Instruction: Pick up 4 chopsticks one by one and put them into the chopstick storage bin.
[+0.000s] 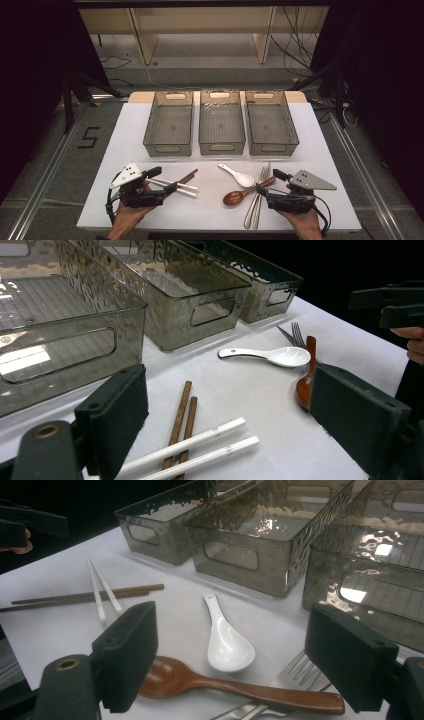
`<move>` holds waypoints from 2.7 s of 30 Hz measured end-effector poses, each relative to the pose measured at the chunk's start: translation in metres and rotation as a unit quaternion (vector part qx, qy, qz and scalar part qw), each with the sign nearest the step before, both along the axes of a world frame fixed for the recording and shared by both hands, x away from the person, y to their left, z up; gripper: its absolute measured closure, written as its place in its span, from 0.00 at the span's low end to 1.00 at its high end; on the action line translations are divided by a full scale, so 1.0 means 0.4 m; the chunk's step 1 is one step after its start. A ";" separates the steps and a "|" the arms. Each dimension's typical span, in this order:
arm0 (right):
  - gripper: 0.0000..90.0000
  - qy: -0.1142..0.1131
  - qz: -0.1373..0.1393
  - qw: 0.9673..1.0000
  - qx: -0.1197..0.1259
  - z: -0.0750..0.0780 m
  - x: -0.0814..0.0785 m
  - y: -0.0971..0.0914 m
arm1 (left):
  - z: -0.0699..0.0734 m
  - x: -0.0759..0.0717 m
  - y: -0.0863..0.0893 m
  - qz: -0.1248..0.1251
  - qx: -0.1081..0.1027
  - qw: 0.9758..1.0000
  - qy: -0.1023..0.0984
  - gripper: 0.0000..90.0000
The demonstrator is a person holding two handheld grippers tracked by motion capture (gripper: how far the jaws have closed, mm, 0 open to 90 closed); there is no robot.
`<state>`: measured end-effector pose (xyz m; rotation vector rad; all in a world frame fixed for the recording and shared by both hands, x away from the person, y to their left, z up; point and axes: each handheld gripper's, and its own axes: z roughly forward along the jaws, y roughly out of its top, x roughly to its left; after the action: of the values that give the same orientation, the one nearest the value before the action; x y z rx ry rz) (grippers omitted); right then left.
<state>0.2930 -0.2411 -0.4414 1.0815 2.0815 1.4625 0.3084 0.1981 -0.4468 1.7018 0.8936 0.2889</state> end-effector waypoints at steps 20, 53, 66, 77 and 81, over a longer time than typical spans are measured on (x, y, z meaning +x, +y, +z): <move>0.25 0.003 0.002 1.000 -0.005 -0.002 0.002 0.001 | 0.044 0.043 -0.010 -0.044 0.133 0.990 0.010 0.18; 0.25 0.019 0.013 1.000 -0.011 -0.009 0.007 0.005 | 0.010 0.175 -0.023 -0.222 0.398 0.886 0.087 0.53; 0.25 0.025 0.018 0.999 -0.009 -0.011 0.009 0.006 | -0.015 0.191 -0.030 -0.258 0.440 0.856 0.079 0.69; 0.25 0.029 0.022 0.999 -0.008 -0.013 0.010 0.007 | -0.034 0.199 -0.033 -0.282 0.467 0.834 0.077 0.76; 0.25 0.029 0.023 0.999 -0.007 -0.013 0.011 0.006 | -0.037 0.204 -0.034 -0.288 0.473 0.829 0.079 0.77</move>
<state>0.2973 -0.2385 -0.4466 1.0903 2.1663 1.4507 0.3899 0.1844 -0.4618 2.8615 0.2701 0.1783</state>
